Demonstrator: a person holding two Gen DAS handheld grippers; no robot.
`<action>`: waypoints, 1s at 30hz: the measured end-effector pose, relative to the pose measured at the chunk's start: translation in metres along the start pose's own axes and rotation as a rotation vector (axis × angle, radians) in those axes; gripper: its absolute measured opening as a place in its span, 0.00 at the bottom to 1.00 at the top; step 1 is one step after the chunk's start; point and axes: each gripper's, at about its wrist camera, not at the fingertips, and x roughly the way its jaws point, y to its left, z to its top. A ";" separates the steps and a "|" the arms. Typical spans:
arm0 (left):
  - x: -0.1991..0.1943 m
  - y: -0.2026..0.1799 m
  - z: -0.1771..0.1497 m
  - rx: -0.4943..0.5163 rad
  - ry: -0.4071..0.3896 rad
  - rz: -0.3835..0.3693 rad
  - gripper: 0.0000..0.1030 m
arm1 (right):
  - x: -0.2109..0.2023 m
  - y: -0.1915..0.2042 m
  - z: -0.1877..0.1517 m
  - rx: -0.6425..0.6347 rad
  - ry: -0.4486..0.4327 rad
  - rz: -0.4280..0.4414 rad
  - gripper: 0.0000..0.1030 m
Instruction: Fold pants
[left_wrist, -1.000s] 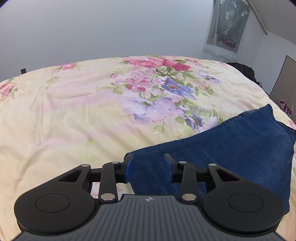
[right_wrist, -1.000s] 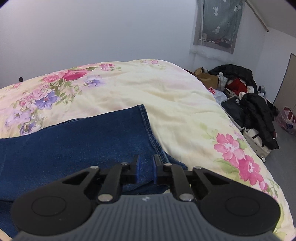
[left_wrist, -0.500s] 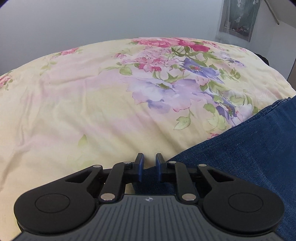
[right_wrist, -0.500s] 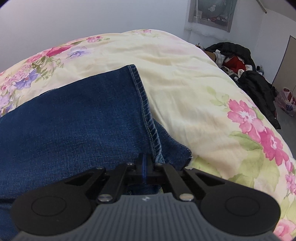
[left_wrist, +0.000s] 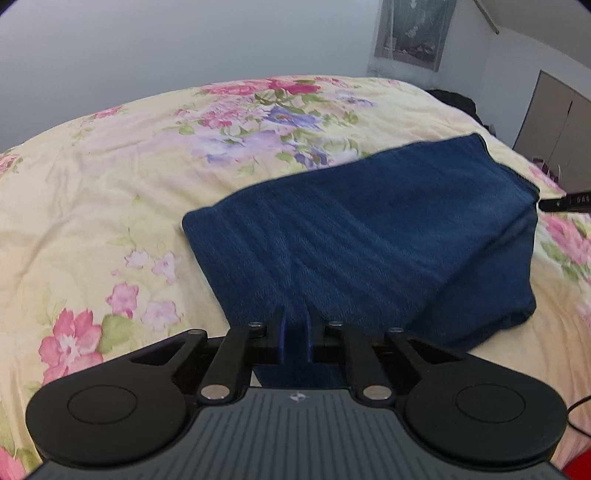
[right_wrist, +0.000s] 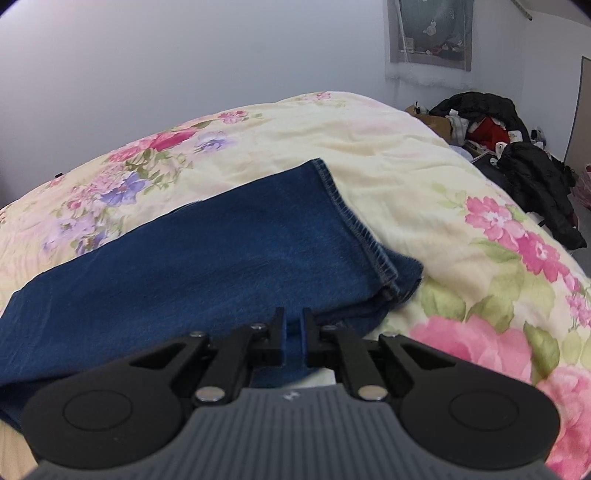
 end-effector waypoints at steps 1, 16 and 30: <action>0.002 -0.002 -0.007 0.002 0.016 0.010 0.10 | -0.004 0.002 -0.007 0.004 0.010 0.011 0.03; -0.013 -0.006 -0.008 -0.230 -0.070 0.103 0.12 | -0.026 -0.034 -0.051 0.236 0.044 0.106 0.47; 0.042 -0.015 0.072 -0.324 -0.081 -0.053 0.20 | 0.021 -0.070 0.007 0.548 0.067 0.045 0.69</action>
